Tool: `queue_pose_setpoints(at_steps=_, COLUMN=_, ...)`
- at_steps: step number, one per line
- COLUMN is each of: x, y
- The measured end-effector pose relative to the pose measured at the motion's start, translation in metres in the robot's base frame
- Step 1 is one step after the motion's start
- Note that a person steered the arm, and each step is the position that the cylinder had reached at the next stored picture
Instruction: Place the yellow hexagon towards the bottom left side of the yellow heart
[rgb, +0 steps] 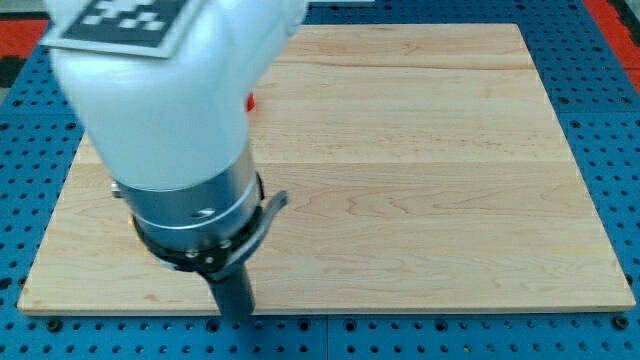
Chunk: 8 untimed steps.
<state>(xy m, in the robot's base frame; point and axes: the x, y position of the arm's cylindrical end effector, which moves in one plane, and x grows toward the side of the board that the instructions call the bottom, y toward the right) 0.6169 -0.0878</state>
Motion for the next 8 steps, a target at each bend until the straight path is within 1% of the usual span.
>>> queue_pose_setpoints(at_steps=1, x=-0.026, y=-0.006)
queue_pose_setpoints(at_steps=2, x=-0.036, y=-0.046)
queue_pose_setpoints(at_steps=3, x=-0.063, y=-0.055)
queue_pose_setpoints(at_steps=4, x=-0.069, y=-0.077)
queue_pose_setpoints(at_steps=5, x=-0.052, y=-0.092)
queue_pose_setpoints(at_steps=7, x=-0.053, y=-0.109)
queue_pose_setpoints(at_steps=8, x=-0.069, y=-0.124)
